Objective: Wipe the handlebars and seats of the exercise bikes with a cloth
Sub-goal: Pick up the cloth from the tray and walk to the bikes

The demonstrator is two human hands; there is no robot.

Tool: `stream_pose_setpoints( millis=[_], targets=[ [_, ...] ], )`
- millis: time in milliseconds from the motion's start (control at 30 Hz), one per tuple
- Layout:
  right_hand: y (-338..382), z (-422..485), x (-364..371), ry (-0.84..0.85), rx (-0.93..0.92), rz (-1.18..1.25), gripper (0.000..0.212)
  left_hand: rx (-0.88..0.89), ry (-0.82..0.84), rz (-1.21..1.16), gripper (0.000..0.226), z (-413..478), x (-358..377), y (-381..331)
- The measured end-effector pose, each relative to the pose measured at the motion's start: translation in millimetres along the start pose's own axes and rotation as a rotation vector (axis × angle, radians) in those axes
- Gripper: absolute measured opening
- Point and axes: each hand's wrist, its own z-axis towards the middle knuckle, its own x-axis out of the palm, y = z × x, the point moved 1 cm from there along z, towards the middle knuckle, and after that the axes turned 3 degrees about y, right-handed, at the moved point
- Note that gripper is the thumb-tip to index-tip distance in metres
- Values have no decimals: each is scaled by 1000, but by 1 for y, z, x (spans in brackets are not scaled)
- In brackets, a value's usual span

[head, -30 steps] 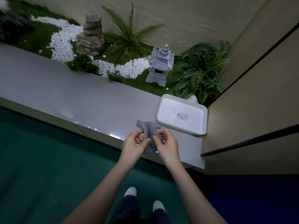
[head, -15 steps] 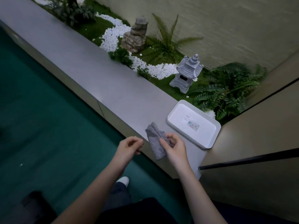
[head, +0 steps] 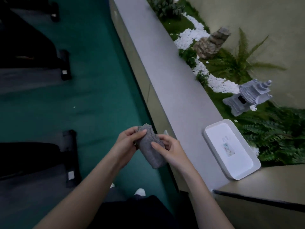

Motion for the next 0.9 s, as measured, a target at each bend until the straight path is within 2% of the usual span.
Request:
stream_pose_setpoints(
  millis=[133,233,367,633,900],
  targets=[
    [10,12,42,117,-56,-148,8,147,-143,5,19,-32,-29,-8],
    [20,16,80,156,-162,-266,11,230,-303,44,10,-63,-58,-17],
    [30,11,137,206,-257,-374,9,282,-544,316,5,-117,-112,-28],
    [39,-25,278,323,-349,-389,10,185,-892,776,18,-270,-243,-9],
    [31,-76,424,489,-407,-502,11,11,-1079,1074,38,-412,-341,34]
  ],
)
